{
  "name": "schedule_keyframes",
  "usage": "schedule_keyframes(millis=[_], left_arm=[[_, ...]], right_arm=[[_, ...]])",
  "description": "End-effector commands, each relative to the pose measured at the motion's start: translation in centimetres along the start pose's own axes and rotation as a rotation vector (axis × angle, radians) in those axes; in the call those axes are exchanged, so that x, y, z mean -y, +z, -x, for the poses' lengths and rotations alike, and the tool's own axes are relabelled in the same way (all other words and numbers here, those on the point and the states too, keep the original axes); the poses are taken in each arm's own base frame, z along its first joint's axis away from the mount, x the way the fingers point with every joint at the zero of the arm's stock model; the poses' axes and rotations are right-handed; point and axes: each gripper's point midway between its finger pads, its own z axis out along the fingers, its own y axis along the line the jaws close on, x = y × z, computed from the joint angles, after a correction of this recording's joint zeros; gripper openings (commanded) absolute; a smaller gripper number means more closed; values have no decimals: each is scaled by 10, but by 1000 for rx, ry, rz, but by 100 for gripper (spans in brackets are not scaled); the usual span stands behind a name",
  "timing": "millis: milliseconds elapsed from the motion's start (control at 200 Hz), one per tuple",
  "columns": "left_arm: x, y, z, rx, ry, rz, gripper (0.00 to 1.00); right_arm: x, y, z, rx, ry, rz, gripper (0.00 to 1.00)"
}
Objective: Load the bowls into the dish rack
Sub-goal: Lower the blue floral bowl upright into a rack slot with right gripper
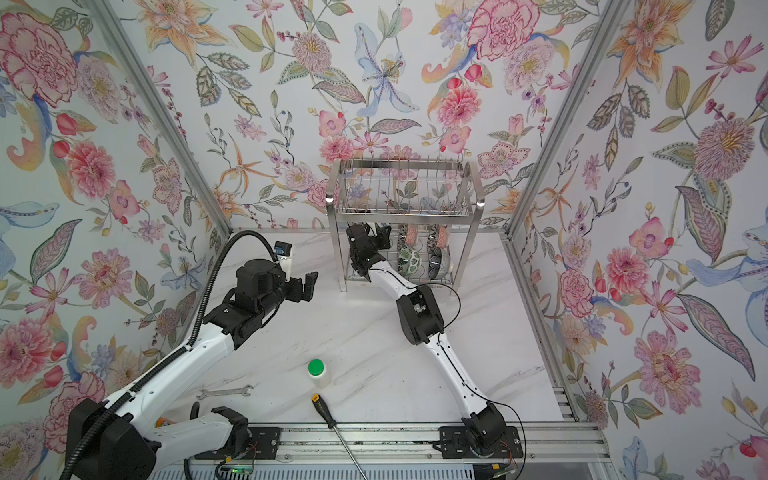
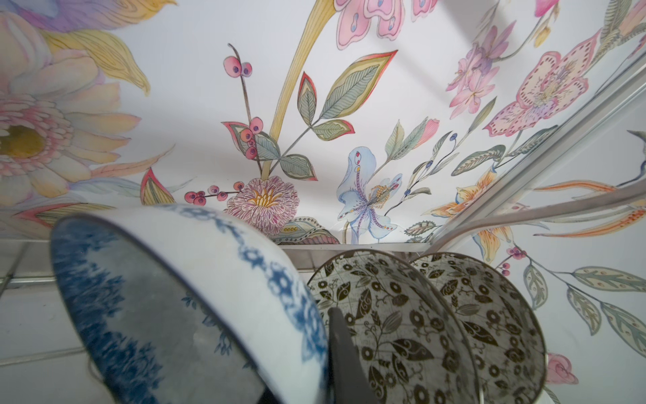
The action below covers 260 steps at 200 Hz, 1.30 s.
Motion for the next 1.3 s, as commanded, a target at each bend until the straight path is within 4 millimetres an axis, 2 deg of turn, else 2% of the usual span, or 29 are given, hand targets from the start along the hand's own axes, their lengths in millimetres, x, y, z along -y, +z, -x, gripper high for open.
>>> schedule_keyframes(millis=[0, 240, 671, 681, 706, 1096, 1296], left_arm=[[-6, -4, 1, 13, -13, 13, 99], [-7, -5, -1, 11, -14, 16, 99], [-8, -6, -4, 12, -21, 13, 99], [-7, -6, -4, 14, -21, 12, 99], [-8, -6, -4, 12, -20, 13, 99], [-8, -5, -7, 9, -26, 10, 99], [-8, -7, -6, 13, -26, 10, 99]], right_arm=[[-19, -16, 17, 32, 29, 124, 13], [-27, -22, 20, 55, 26, 154, 13], [-18, -26, 33, 88, 43, 160, 17], [-27, -38, 37, 99, 41, 179, 17], [-29, -42, 39, 102, 41, 185, 17], [-21, -57, 59, 130, 65, 203, 20], [-19, -61, 63, 134, 67, 212, 22]])
